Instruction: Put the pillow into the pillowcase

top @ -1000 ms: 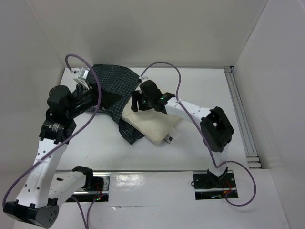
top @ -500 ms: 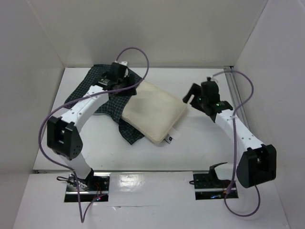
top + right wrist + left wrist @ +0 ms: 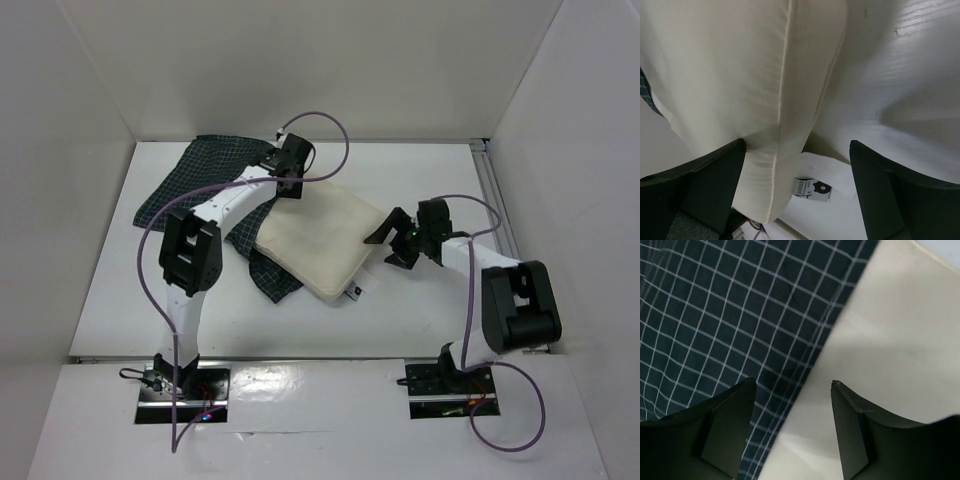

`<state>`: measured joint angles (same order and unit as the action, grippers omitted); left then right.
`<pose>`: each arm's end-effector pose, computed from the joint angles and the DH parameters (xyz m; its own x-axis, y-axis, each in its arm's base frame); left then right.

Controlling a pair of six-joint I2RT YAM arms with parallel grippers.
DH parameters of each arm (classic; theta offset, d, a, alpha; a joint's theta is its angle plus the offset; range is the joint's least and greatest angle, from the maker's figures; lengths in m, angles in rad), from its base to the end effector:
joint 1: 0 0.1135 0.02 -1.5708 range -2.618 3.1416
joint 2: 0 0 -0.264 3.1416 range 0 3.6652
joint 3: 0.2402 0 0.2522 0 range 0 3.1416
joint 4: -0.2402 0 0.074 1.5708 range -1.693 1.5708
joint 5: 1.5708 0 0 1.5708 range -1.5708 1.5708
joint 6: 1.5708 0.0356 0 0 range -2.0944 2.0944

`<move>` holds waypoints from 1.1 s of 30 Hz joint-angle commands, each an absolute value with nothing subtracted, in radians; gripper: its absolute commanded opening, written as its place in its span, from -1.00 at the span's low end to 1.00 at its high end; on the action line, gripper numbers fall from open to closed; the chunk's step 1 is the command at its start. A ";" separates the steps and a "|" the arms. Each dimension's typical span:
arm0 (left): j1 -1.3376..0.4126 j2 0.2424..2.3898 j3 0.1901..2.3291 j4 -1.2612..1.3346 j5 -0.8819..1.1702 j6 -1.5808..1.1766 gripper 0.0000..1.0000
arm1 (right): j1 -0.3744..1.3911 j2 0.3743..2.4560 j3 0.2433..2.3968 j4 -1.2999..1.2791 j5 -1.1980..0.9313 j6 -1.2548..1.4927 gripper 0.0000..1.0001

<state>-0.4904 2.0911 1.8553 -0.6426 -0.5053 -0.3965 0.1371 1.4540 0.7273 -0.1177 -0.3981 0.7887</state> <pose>0.4232 -0.2064 0.2627 -0.6802 -0.0199 -0.7328 -0.1335 0.9863 0.0971 0.2786 0.0524 0.1779 -0.7922 0.5509 -0.2625 0.2568 0.6912 0.6754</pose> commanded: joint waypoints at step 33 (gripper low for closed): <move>-0.459 1.953 2.003 -0.667 0.257 -0.265 -1.00 | 0.256 1.754 1.192 0.092 -0.673 0.630 -1.00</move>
